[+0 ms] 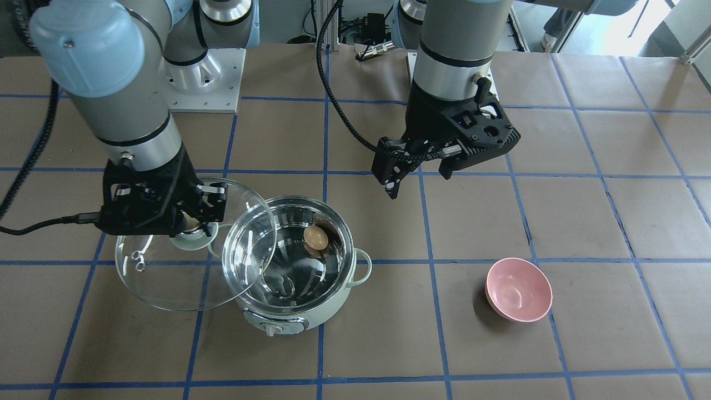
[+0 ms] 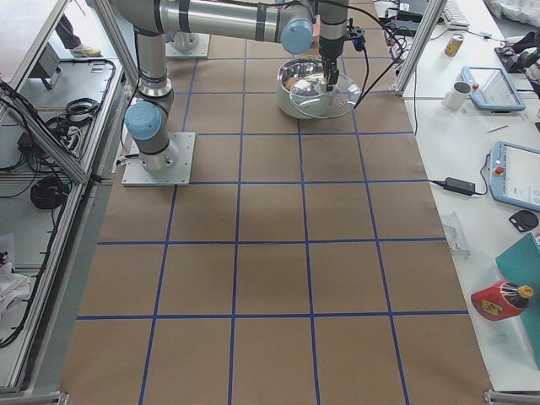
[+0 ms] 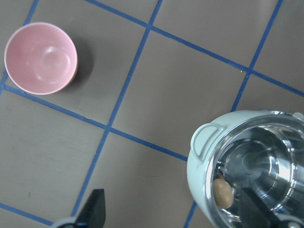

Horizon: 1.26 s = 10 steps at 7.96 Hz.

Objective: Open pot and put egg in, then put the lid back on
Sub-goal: 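Raise the left gripper away while the right gripper carries the lid over the pot, then lower the glass lid onto the pot with the right gripper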

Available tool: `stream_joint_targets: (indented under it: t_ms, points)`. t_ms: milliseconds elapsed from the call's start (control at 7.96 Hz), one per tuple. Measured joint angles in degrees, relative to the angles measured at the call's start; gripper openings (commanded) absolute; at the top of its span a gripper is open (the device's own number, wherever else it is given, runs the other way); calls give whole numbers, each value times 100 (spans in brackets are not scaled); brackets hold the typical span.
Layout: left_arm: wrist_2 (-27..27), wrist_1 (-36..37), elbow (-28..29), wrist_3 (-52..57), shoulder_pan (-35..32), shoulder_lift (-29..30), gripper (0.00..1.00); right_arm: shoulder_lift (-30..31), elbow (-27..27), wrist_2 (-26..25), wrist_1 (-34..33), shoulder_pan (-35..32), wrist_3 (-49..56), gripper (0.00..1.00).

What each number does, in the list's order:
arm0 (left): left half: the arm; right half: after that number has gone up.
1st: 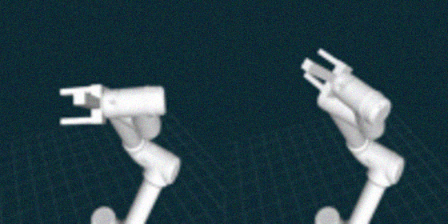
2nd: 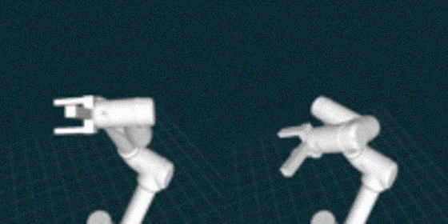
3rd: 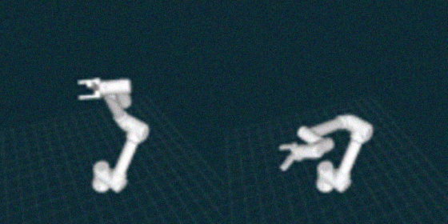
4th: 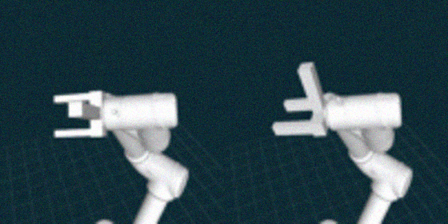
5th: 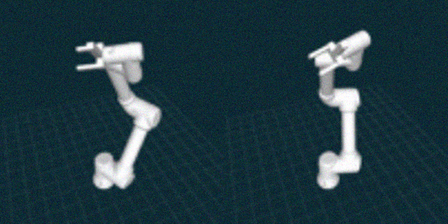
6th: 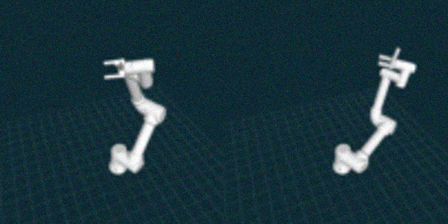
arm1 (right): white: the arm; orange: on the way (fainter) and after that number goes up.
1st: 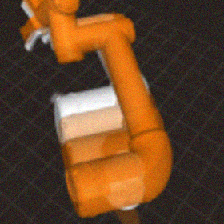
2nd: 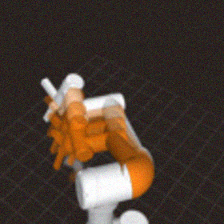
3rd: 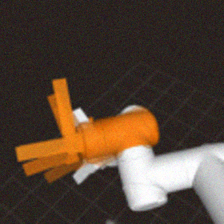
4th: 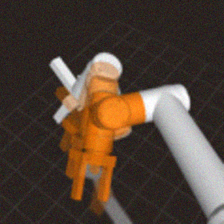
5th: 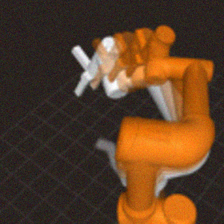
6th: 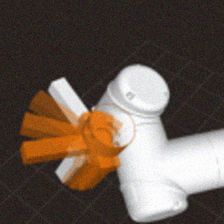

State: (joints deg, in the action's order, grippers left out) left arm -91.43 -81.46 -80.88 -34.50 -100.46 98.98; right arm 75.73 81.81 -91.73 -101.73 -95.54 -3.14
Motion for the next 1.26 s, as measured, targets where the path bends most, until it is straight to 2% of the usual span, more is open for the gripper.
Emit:
stream_joint_targets:
  t_ms: [377,628,880,1257]
  points:
    - [-48,-490,-20,2198,824,-553,100,-360,-197,265,-9,-710,-863,0]
    - [-92,-837,-206,3578,1224,-991,100,-628,-312,285,-20,-976,-1074,0]
    - [-105,-898,-370,4074,1353,-1135,100,-757,-318,287,-42,-1070,-1097,0]
    - [57,-640,-412,4022,1280,-1086,100,-874,-246,287,-83,-1091,-1033,0]
